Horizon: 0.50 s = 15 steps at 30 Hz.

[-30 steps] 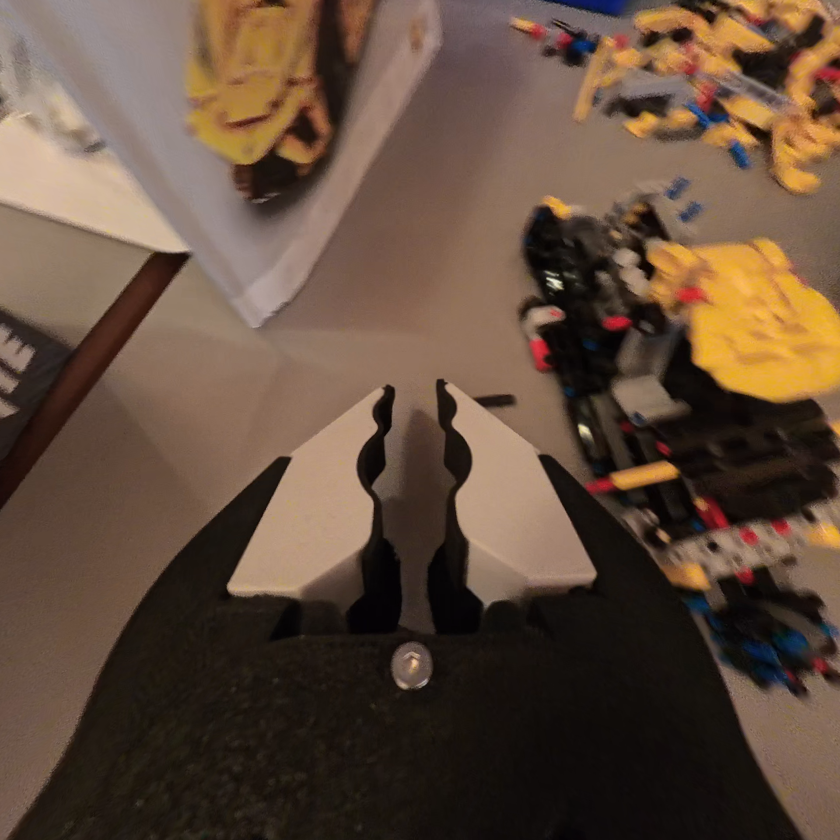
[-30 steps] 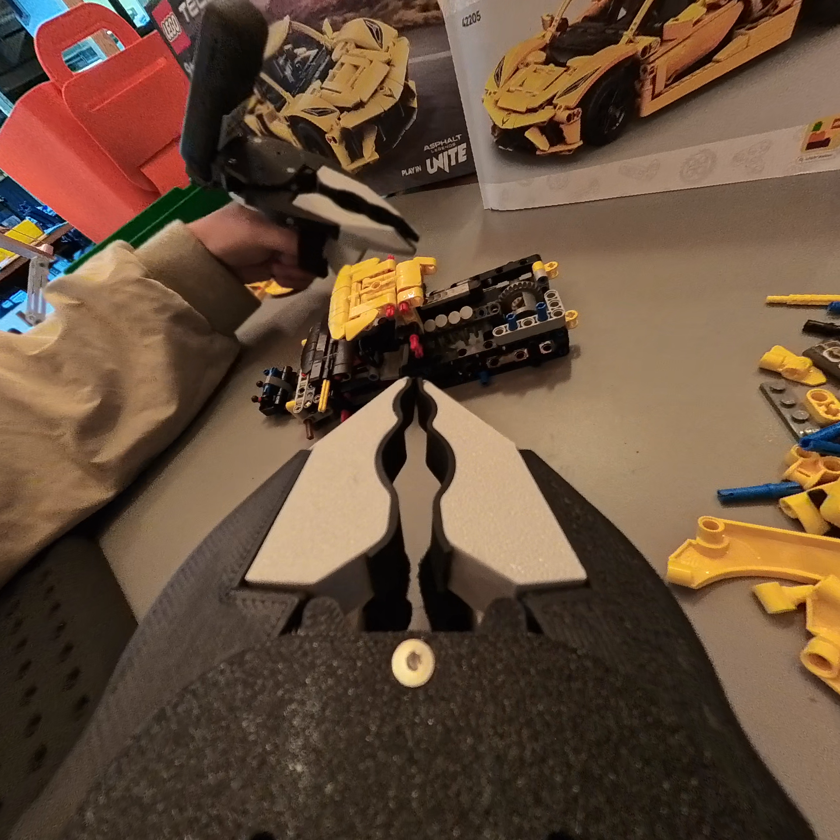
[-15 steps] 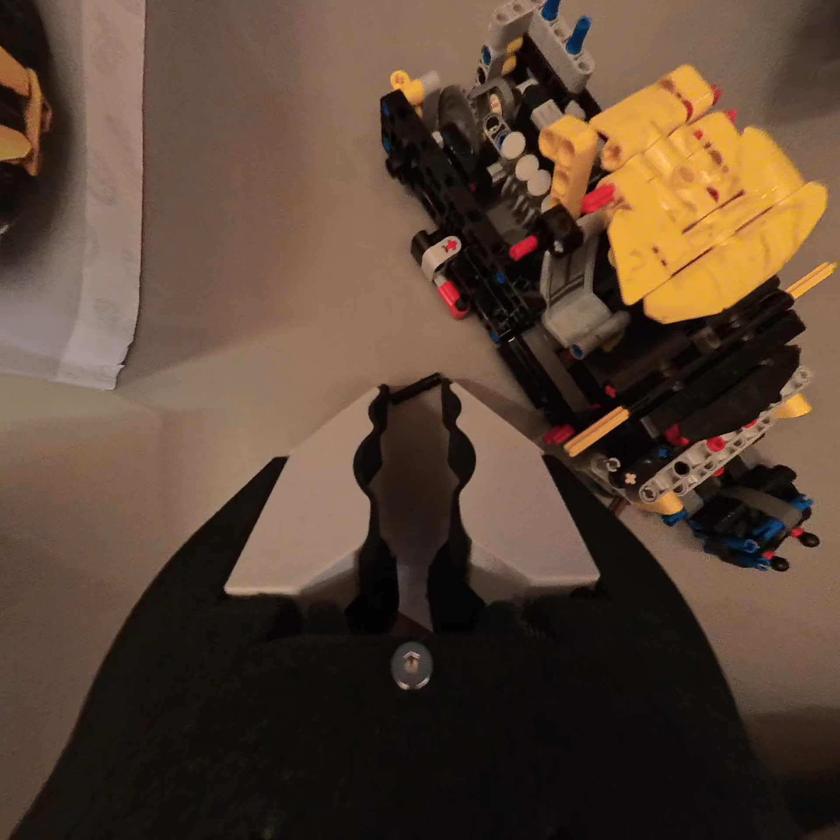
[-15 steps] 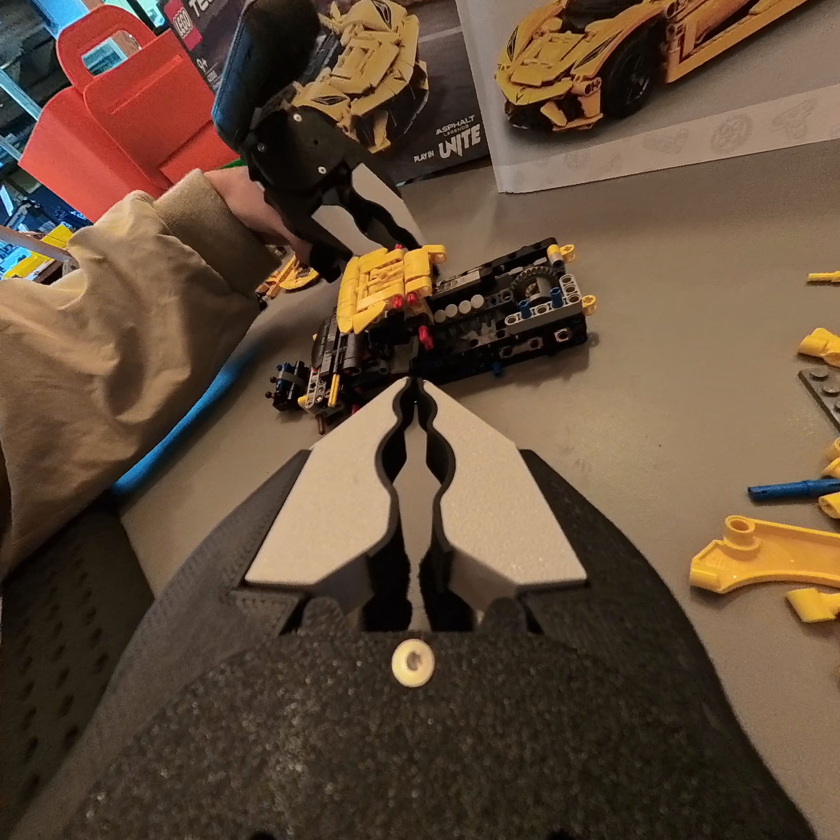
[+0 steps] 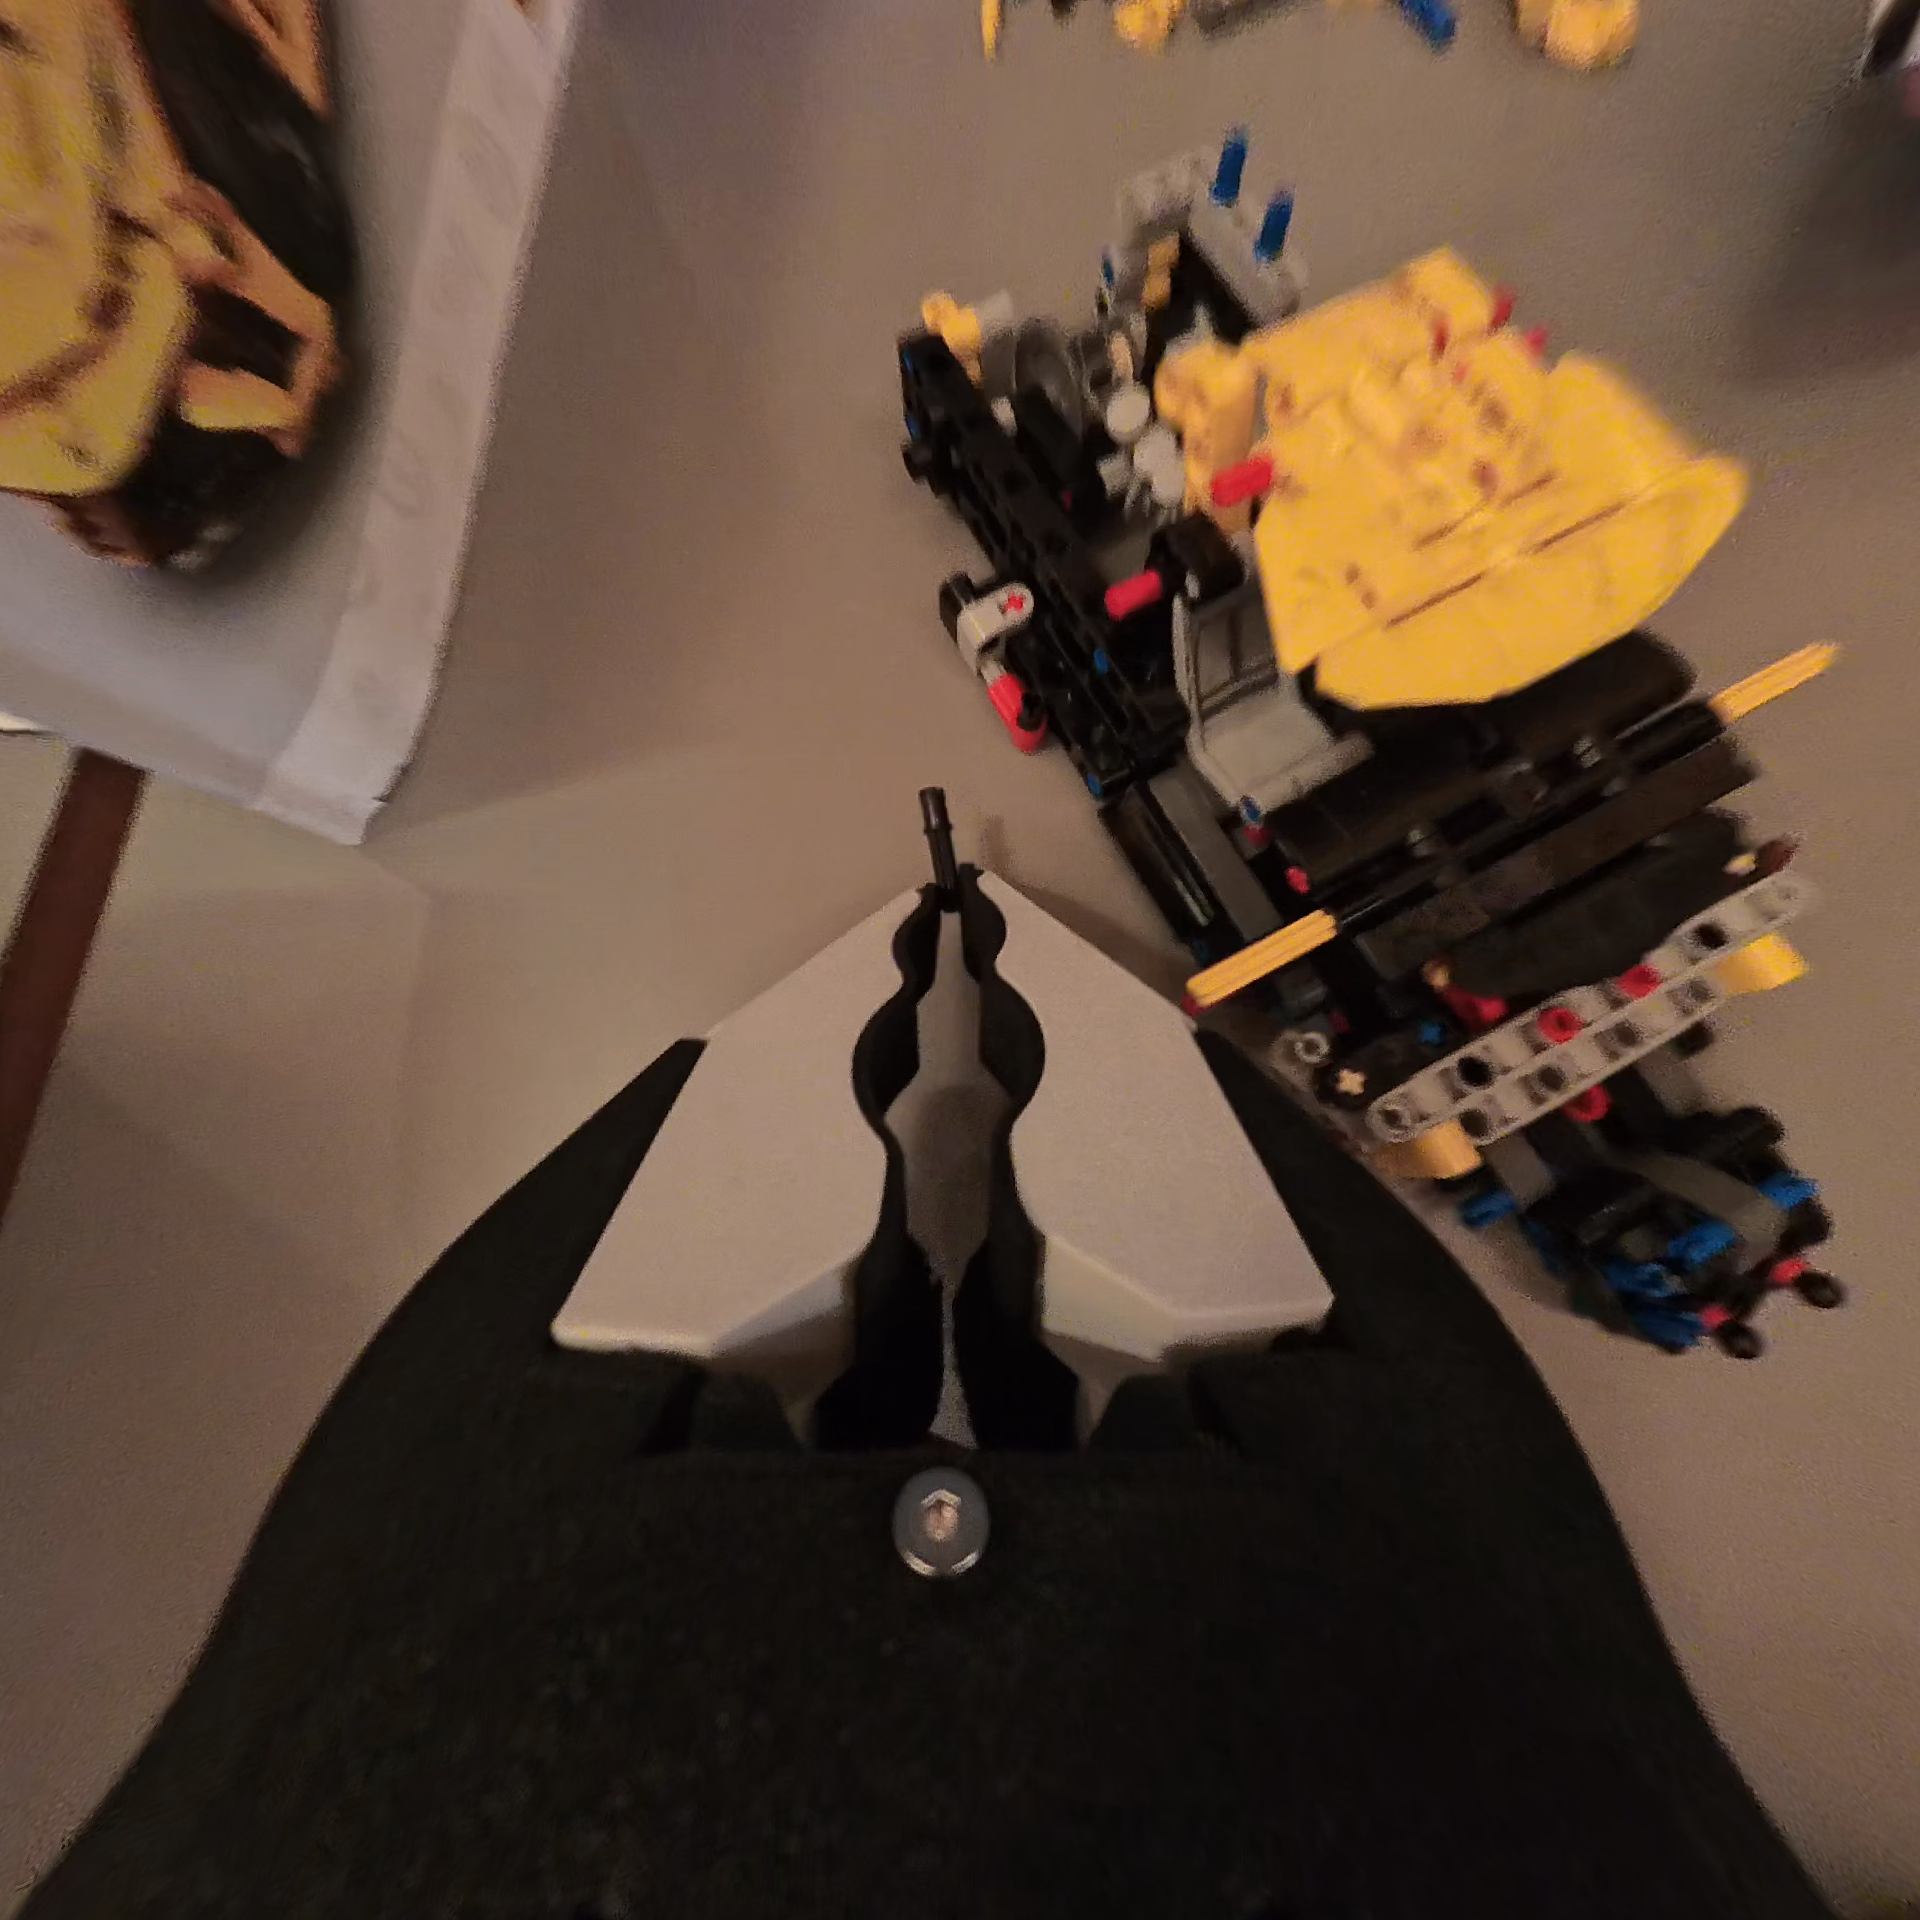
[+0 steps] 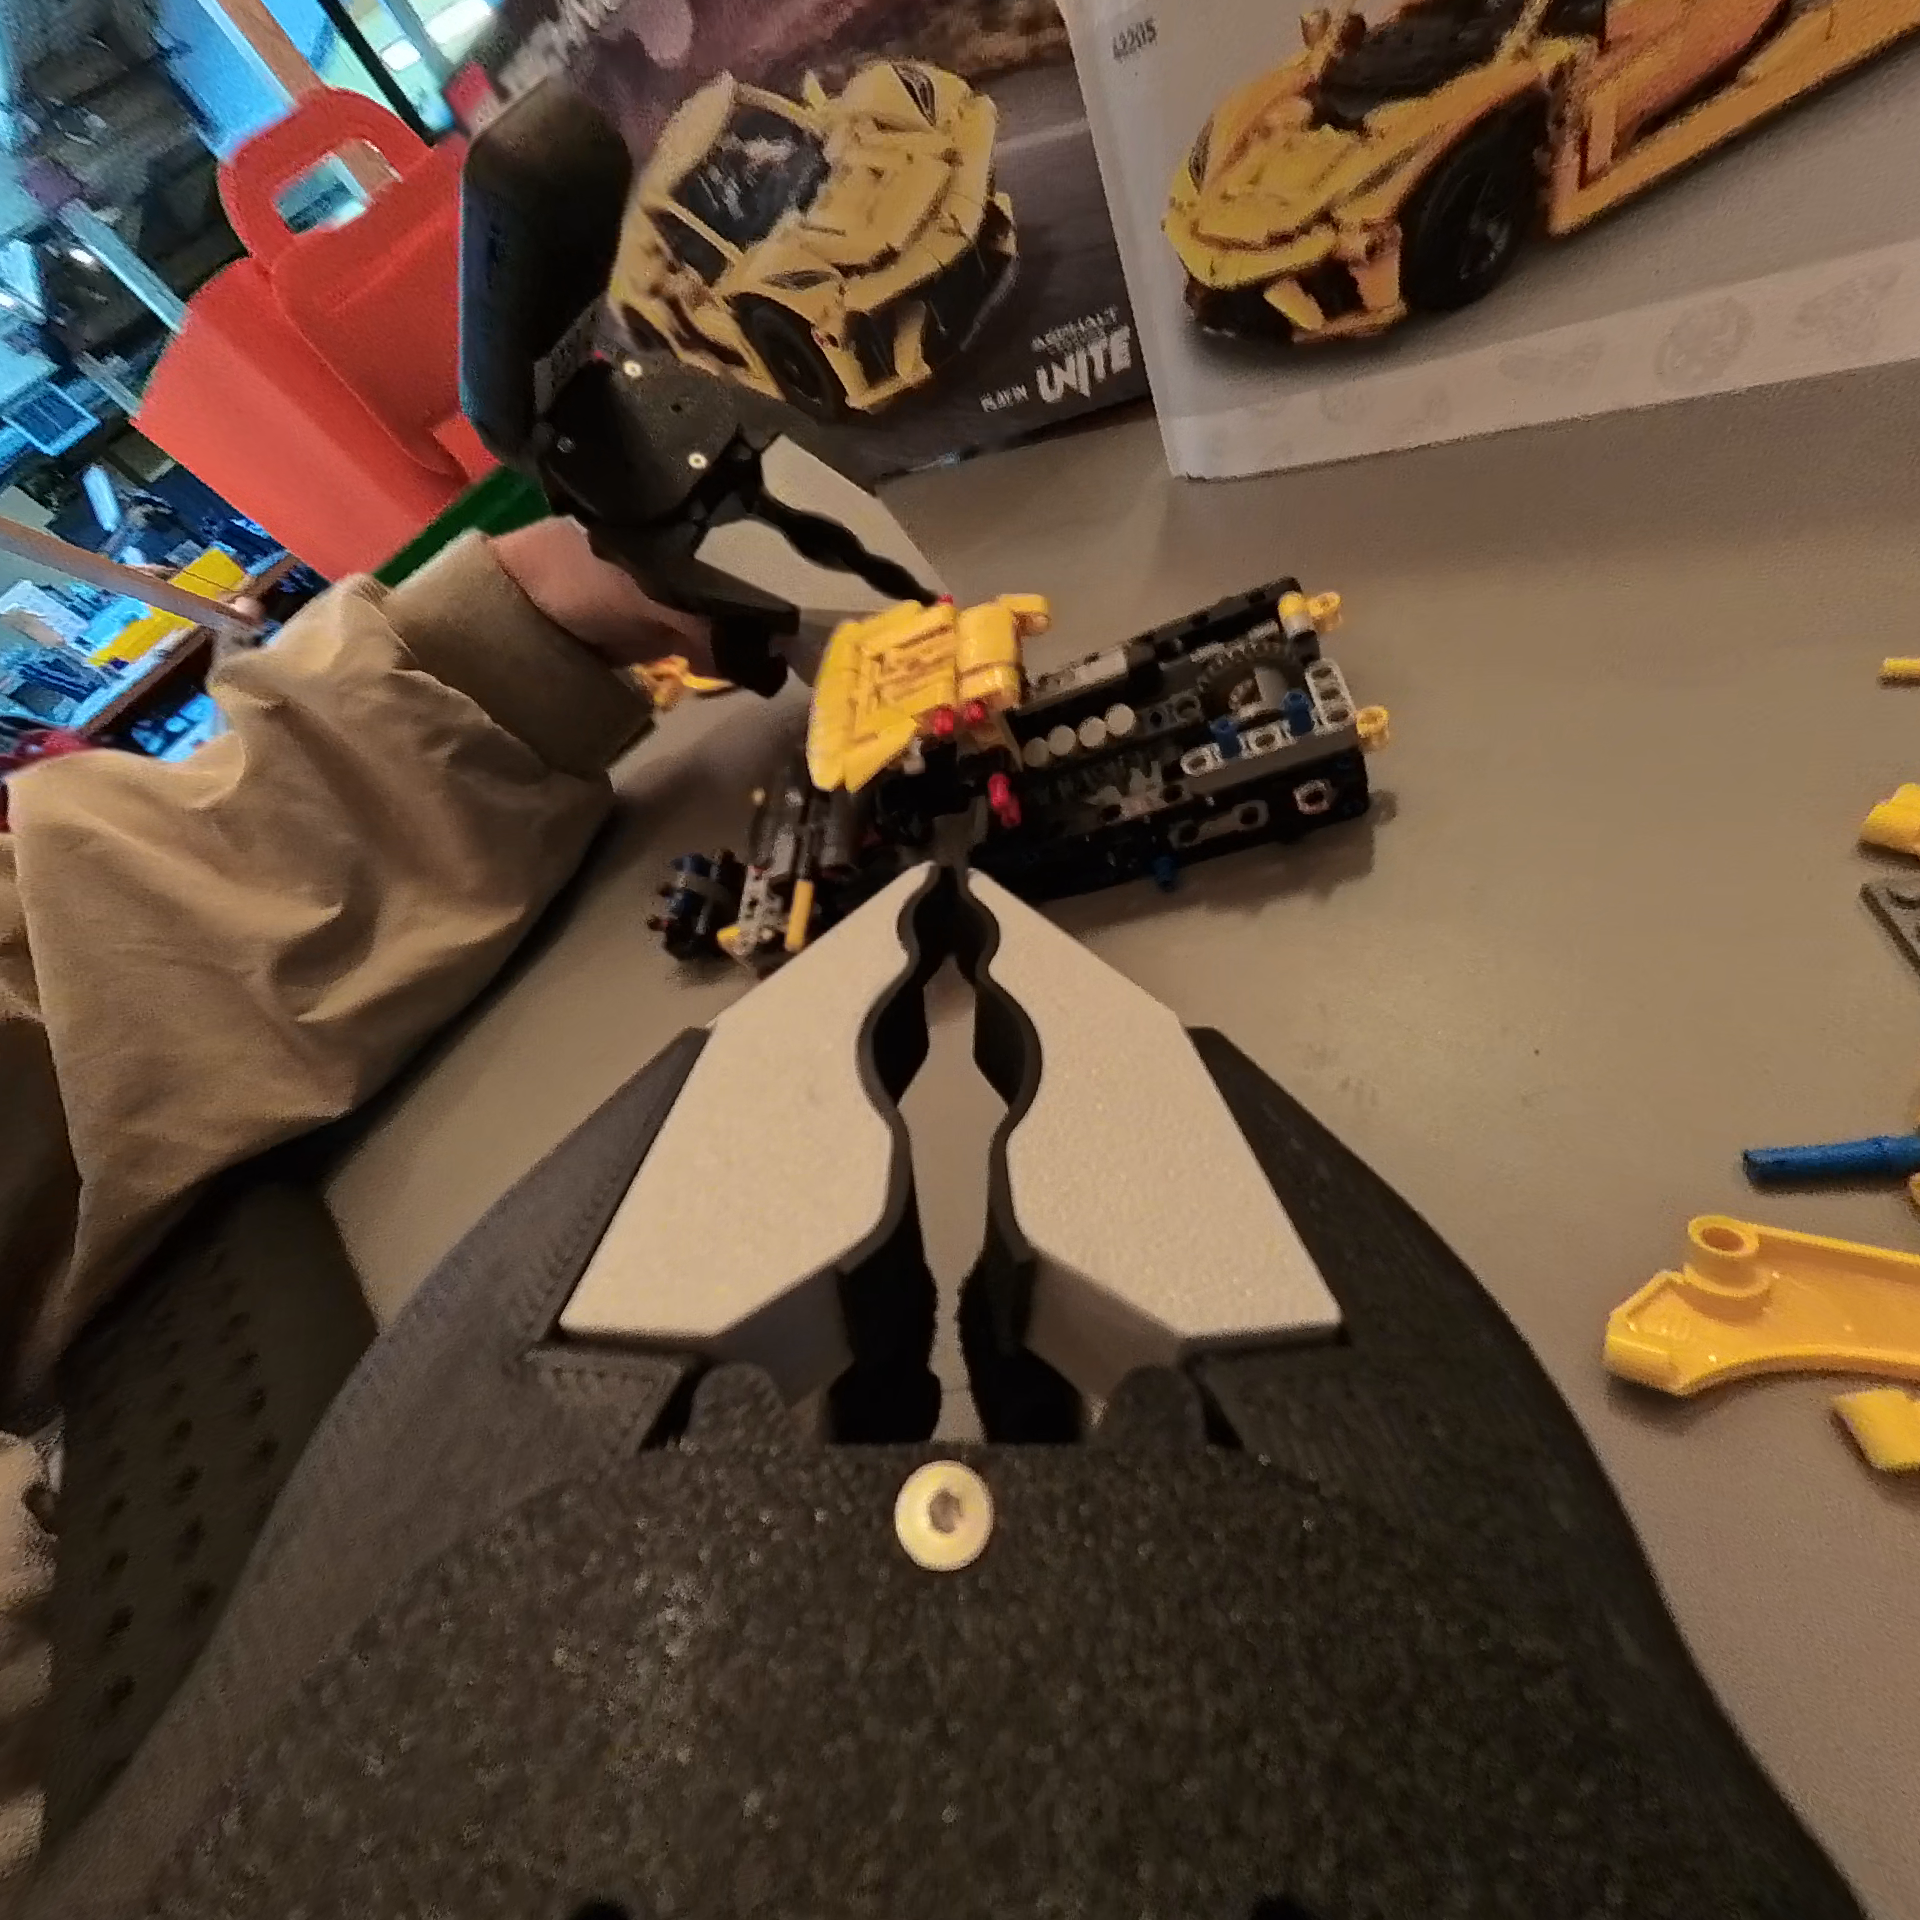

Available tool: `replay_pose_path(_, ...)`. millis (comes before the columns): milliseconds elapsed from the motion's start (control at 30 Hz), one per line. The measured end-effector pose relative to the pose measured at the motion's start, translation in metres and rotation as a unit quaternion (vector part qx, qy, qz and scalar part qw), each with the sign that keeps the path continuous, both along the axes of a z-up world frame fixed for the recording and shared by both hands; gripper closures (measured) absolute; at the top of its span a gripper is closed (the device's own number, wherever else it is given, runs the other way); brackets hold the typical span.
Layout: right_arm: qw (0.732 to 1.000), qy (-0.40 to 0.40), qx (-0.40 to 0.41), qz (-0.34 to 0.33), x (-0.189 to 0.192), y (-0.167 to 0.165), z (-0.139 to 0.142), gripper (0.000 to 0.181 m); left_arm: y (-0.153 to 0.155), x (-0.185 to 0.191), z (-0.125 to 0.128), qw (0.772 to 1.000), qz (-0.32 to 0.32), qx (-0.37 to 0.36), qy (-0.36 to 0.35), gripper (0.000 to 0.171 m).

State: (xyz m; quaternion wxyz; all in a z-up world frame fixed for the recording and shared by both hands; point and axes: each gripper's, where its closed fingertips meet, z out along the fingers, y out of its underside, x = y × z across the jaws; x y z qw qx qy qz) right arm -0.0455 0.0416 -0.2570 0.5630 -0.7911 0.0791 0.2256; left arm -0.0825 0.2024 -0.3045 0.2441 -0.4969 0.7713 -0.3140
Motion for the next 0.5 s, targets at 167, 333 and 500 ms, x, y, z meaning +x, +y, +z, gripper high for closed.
replay_pose_path(167, 0.982, 0.065, 0.152, 0.085, -0.034, -0.002, 0.059, 0.16, -0.049, -0.006, 0.107, 0.977, 0.02, -0.152, -0.149, 0.169)
replay_pose_path(333, 0.949, 0.143, 0.252, 0.12, -0.042, -0.013, 0.097, 0.15, -0.155, -0.013, 0.159, 0.906, -0.032, -0.362, -0.216, 0.168)
replay_pose_path(500, 0.911, 0.22, 0.307, 0.166, -0.043, -0.035, 0.123, 0.161, -0.2, -0.011, 0.152, 0.906, -0.055, -0.361, -0.214, 0.168)
